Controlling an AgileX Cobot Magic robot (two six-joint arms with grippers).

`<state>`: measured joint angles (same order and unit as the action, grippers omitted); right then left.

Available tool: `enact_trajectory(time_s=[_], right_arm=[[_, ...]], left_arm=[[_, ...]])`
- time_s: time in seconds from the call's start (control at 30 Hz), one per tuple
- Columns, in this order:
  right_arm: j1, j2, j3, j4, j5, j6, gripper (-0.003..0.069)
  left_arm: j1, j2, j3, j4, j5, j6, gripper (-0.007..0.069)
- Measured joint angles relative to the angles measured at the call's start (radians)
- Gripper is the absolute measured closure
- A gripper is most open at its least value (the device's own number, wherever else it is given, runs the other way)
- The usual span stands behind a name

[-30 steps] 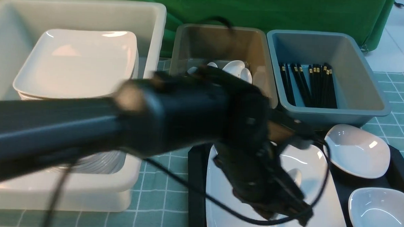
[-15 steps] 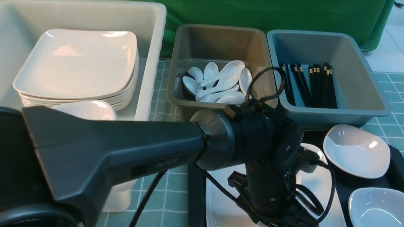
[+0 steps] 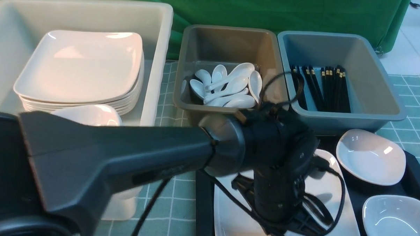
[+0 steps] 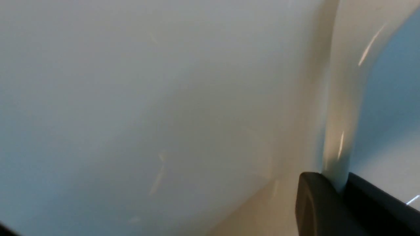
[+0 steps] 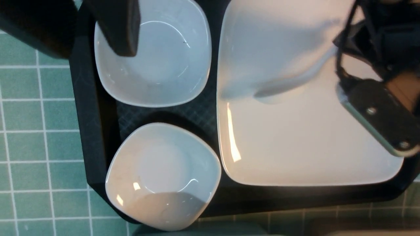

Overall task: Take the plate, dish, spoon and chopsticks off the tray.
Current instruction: Use the left arm to grab a soup spoon from the plate, then use the left arm to put the soup spoon into the small storage box in the middle, then use the right arm to grab a small plate from the dinner plate

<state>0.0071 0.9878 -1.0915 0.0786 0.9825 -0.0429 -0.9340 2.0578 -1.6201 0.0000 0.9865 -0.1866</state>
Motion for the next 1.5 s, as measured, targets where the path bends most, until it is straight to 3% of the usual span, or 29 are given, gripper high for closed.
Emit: enact_trajectory(time_s=[0.27, 0.33, 0.47, 0.63, 0.73, 0.9, 1.0, 1.07, 1.13, 1.2, 1.3, 1.5], right_arm=[[0.000, 0.000, 0.000, 0.000, -0.001, 0.000, 0.0417], [0.000, 0.000, 0.000, 0.000, -0.001, 0.000, 0.0417], [0.000, 0.000, 0.000, 0.001, -0.001, 0.004, 0.0417], [0.000, 0.000, 0.000, 0.003, -0.005, 0.005, 0.0417], [0.000, 0.000, 0.000, 0.003, -0.016, 0.005, 0.0417], [0.000, 0.000, 0.000, -0.001, -0.018, 0.011, 0.0400], [0.002, 0.011, 0.000, -0.001, 0.020, -0.005, 0.0340], [0.009, 0.022, 0.007, -0.001, 0.037, -0.018, 0.0305], [0.026, 0.044, 0.031, -0.002, 0.052, -0.042, 0.0251], [0.084, 0.098, 0.104, -0.004, 0.050, -0.084, 0.0174], [0.158, 0.161, 0.219, -0.017, -0.002, -0.106, 0.0140], [0.306, 0.290, 0.374, -0.079, -0.197, -0.093, 0.0131]], left_arm=[[0.093, -0.153, -0.126, 0.058, 0.011, 0.031, 0.0601], [0.158, -0.163, -0.196, 0.058, -0.012, 0.036, 0.0601], [0.273, -0.111, -0.311, 0.021, -0.090, 0.100, 0.0601], [0.382, 0.016, -0.435, 0.000, -0.181, 0.091, 0.0586], [0.418, 0.063, -0.453, 0.000, -0.203, 0.090, 0.0529], [0.436, 0.093, -0.457, 0.016, -0.208, 0.060, 0.0326], [0.436, 0.087, -0.458, 0.020, -0.151, 0.030, 0.0192], [0.436, 0.078, -0.458, 0.017, -0.104, 0.024, 0.0180], [0.436, 0.060, -0.458, 0.014, -0.013, 0.026, 0.0208], [0.435, 0.020, -0.458, 0.013, 0.113, 0.048, 0.0344], [0.435, -0.046, -0.458, 0.025, 0.203, 0.081, 0.0547], [0.435, -0.227, -0.399, 0.029, 0.222, 0.090, 0.0615]])
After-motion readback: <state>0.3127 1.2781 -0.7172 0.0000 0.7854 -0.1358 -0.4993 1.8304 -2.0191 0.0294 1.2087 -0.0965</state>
